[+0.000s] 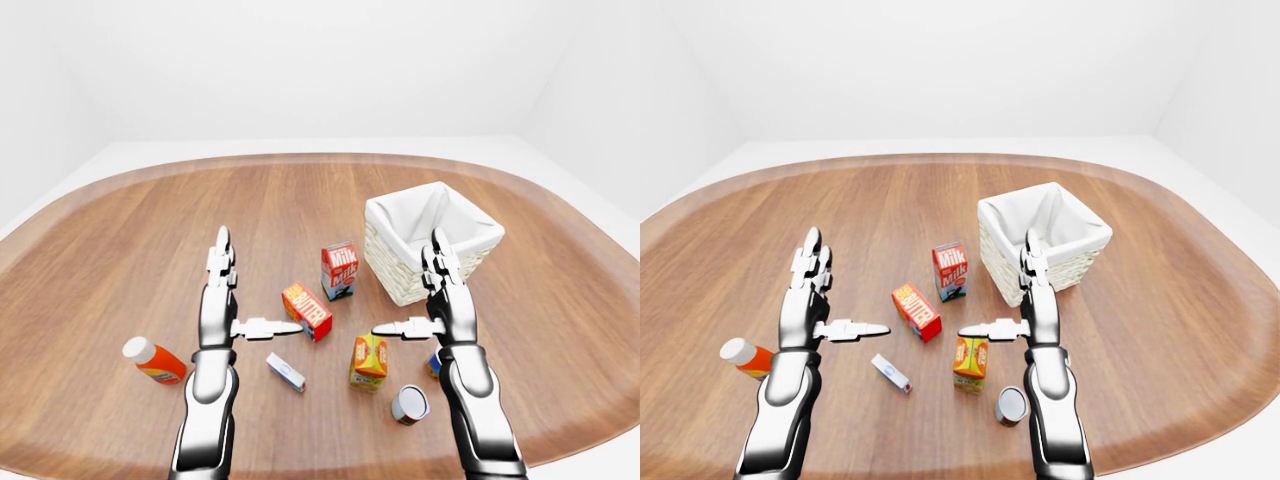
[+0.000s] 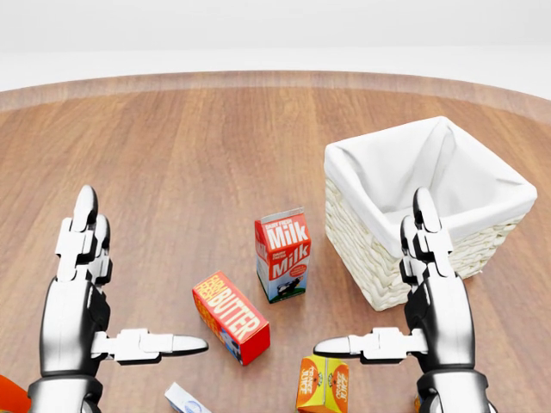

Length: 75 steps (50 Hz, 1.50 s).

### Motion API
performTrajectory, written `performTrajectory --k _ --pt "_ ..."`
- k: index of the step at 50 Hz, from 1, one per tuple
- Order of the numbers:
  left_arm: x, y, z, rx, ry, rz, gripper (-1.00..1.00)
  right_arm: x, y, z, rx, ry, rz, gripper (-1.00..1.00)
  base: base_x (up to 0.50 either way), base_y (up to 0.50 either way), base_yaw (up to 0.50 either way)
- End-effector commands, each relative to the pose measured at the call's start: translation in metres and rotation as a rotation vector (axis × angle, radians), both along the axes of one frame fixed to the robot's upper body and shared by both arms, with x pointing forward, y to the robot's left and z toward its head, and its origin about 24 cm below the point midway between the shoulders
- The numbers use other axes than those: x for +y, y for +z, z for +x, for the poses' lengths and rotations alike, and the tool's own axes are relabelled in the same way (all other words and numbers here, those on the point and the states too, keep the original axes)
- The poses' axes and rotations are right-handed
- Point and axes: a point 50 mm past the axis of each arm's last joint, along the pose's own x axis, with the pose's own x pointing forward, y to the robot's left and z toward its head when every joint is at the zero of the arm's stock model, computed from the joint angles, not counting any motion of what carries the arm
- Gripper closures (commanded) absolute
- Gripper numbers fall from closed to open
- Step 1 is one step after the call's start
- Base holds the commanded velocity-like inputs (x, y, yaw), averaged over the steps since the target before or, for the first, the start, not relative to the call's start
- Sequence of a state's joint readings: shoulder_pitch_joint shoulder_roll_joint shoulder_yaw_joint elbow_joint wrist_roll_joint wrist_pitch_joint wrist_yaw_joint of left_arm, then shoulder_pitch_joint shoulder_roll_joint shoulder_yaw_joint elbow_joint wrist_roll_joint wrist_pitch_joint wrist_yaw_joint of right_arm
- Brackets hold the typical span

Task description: Pick up the alphabet soup and the tomato sauce, and put them in the basket.

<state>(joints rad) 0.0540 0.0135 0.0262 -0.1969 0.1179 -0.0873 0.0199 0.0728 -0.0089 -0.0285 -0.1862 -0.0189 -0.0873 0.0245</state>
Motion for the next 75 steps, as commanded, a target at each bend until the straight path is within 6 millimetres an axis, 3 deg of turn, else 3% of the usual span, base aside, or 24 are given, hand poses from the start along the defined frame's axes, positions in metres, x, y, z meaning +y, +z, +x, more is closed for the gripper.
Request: performTrajectory --k 1,6,14,24,31,40,45,60,75 --pt "0.001 0.001 0.0 -0.005 0.008 0.004 -1.0 0.0 0.0 0.001 -0.001 -0.004 0.002 -1.0 0.0 0.0 0.0" --pt "0.001 -0.001 0.001 0.005 0.008 0.004 -1.0 -0.004 -0.006 0.0 0.023 -0.048 -0.021 -1.0 0.0 0.0 0.0" --pt "0.001 0.001 0.0 -0.006 0.01 0.003 -1.0 -0.013 0.014 0.0 -0.059 -0.077 -0.062 -1.0 0.0 0.0 0.0" --pt "0.001 0.0 0.0 -0.001 0.012 0.003 -1.0 -0.038 0.028 -0.003 -0.092 -0.169 -0.27 -1.0 0.0 0.0 0.0" --pt "0.002 0.0 0.0 0.0 0.014 0.004 -1.0 -0.043 0.026 -0.011 -0.064 -0.199 -0.421 -1.0 0.0 0.0 0.0" --pt "0.001 -0.001 0.001 0.002 0.015 0.005 -1.0 -0.046 0.038 -0.019 -0.082 -0.223 -0.586 -1.0 0.0 0.0 0.0" --pt "0.002 -0.004 0.001 0.018 0.017 0.005 -1.0 -0.056 0.044 -0.023 -0.087 -0.323 -0.721 -1.0 0.0 0.0 0.0" --pt "0.002 -0.003 0.001 0.012 0.017 0.006 -1.0 -0.069 0.029 -0.022 -0.011 -0.429 -0.915 -1.0 0.0 0.0 0.0" --pt "0.001 -0.002 0.0 0.006 0.017 0.007 -1.0 -0.072 0.029 -0.029 0.03 -0.426 -1.038 -1.0 0.0 0.0 0.0"
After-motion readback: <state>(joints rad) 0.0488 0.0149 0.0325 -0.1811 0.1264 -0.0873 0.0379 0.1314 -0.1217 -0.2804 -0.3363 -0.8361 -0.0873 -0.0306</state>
